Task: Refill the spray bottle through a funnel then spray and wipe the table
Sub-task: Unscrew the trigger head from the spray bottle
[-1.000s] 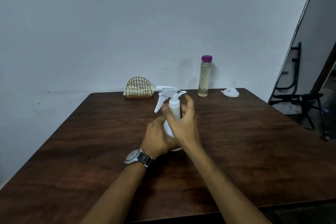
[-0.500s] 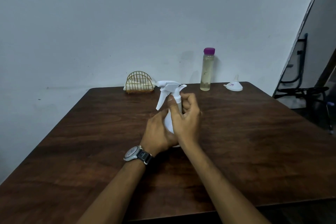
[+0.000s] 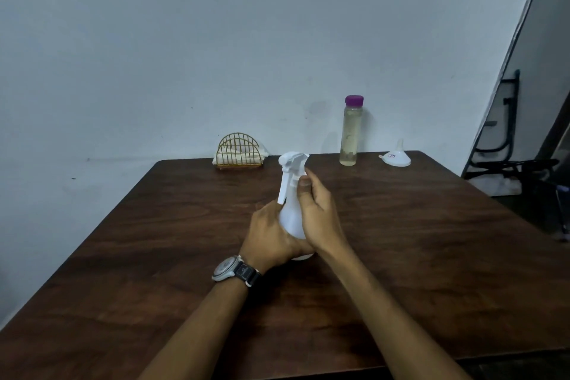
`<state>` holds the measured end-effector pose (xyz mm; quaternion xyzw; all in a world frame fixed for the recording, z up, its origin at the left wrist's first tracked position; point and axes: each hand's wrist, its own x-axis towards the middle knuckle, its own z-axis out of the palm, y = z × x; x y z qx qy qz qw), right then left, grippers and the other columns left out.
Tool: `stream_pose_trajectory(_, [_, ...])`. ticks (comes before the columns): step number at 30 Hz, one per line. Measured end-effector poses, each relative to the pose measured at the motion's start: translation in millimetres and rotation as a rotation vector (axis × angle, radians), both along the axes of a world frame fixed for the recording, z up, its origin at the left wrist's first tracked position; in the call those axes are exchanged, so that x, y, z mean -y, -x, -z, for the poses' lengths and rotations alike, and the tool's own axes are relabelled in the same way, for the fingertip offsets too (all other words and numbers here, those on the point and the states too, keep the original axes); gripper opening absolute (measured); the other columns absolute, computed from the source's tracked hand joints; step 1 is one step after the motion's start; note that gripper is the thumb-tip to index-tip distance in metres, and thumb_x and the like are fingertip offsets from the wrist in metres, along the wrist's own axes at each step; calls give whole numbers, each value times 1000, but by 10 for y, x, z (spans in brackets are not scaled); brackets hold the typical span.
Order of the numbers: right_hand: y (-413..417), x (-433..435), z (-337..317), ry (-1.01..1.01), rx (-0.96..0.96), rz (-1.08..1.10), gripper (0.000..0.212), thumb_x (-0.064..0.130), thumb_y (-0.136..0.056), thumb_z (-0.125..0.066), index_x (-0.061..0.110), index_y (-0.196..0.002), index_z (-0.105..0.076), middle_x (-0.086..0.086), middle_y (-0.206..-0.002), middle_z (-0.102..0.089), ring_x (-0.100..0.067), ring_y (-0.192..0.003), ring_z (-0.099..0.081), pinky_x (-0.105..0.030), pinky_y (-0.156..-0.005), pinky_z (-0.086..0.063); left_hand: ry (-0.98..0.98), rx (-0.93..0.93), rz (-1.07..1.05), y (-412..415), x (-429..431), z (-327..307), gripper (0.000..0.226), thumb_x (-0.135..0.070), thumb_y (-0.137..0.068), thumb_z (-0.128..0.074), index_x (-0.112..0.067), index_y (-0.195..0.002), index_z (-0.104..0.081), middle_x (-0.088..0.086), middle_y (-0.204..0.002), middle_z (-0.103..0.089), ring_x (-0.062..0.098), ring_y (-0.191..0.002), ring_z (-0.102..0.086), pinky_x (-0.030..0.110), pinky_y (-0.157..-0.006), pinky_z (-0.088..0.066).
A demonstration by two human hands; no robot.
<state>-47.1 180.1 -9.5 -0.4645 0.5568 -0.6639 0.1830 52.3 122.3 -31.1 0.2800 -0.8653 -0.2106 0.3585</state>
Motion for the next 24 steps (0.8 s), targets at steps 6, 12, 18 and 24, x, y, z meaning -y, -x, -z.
stream_pose_trajectory(6, [-60, -10, 53, 74, -4, 73, 33, 36, -100, -70, 38, -118, -42, 2, -113, -73, -10, -104, -72, -30, -92, -57, -33, -78, 34, -17, 29, 42, 68, -60, -61, -75, -29, -121, -64, -12, -102, -73, 1, -94, -69, 25, -83, -57])
stream_pose_trajectory(12, [-157, 25, 40, 79, -30, 225, 19, 36, -103, -65, 36, -112, -49, 21, -91, -70, 2, -90, -68, -18, -75, -51, -66, -63, -7, -4, 58, 78, 54, -55, -67, -65, -20, -107, -65, -5, -90, -72, 7, -81, -69, 21, -68, -51])
stream_pose_trajectory(18, [-146, 72, 29, 31, 29, 236, 25, 31, -112, -47, 44, -94, -57, 19, -92, -68, 15, -85, -62, -16, -74, -44, -35, -4, -40, 16, 81, 87, 36, -47, -74, -71, -23, -99, -62, -10, -77, -64, -3, -65, -58, 7, -55, -38])
stream_pose_trajectory(24, [-153, 1, -2, 122, 90, 133, 19, 25, -114, -40, 21, -126, -55, 18, -95, -67, 18, -87, -64, -9, -78, -45, 16, -12, -40, 34, 72, 78, 54, -63, -68, -55, -21, -102, -64, -4, -86, -70, 6, -73, -62, 20, -68, -46])
